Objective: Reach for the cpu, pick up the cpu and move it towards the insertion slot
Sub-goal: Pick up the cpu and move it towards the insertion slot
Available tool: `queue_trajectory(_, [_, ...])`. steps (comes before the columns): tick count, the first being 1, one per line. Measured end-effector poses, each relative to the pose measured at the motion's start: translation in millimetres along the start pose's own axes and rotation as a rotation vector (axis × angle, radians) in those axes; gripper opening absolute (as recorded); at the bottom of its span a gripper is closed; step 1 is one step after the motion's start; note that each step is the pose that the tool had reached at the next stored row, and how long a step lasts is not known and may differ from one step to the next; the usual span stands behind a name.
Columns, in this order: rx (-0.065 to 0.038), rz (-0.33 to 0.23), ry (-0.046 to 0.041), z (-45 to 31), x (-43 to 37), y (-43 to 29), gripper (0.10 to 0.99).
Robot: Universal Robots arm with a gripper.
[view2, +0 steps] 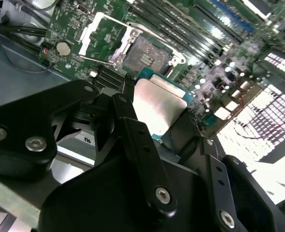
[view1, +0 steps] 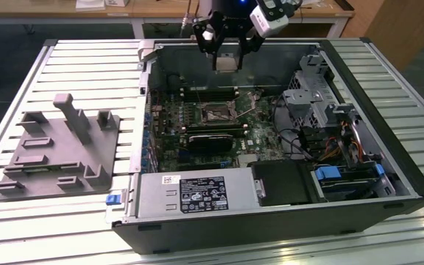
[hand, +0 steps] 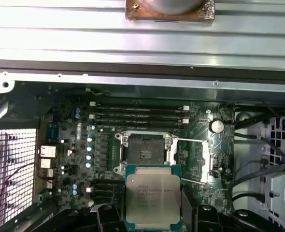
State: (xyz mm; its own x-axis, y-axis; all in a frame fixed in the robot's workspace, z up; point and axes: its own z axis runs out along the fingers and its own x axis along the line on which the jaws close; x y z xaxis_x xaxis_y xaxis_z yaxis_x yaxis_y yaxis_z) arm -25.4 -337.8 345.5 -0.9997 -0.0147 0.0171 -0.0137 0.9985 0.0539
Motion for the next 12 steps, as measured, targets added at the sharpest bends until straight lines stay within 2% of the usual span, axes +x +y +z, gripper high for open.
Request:
queue_trajectory(3, [0.0,0.0,0.0016,5.2,-5.8,3.4,0.541])
queue_trajectory(12, [0.001,0.0,0.0017,5.5,-5.9,3.3,0.541])
